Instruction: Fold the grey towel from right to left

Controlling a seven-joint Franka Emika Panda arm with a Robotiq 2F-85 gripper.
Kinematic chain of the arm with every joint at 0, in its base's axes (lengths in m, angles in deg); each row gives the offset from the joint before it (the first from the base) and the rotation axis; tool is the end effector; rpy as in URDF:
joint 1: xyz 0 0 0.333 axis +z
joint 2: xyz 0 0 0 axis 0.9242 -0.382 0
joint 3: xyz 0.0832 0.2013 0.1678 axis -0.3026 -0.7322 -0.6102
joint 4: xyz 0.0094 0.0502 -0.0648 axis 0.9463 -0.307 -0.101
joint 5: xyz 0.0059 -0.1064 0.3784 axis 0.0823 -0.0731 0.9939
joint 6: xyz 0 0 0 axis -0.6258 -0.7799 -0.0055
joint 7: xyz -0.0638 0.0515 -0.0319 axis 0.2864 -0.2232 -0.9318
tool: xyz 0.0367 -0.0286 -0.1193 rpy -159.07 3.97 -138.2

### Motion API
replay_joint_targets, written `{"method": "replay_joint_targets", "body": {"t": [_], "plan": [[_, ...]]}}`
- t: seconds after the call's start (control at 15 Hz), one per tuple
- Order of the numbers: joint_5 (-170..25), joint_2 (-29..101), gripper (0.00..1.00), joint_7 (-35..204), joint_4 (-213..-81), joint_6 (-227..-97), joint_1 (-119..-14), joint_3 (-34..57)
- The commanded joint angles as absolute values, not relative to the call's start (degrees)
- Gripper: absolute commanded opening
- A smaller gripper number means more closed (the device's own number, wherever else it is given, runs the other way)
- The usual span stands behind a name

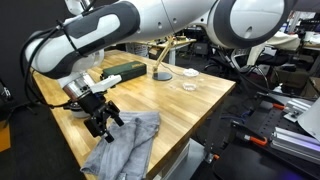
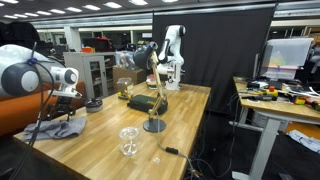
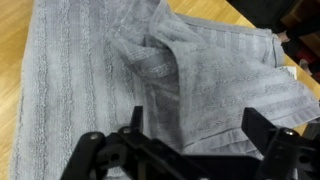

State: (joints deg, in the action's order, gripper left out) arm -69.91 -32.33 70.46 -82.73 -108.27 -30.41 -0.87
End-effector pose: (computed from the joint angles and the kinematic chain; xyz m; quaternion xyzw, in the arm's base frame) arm 0.5085 0.4450 0.0517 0.8704 0.4032 -0.2824 0.0059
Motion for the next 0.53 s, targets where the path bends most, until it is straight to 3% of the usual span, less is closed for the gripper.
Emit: {"method": "replay_joint_targets", "body": {"t": [0.0, 0.47], "plan": [[-69.2, -32.3, 1.0, 71.8, -82.6, -111.9, -31.0, -0.7], [-69.3, -32.3, 1.0, 74.2, -83.1, -116.2, -31.5, -0.5]]}}
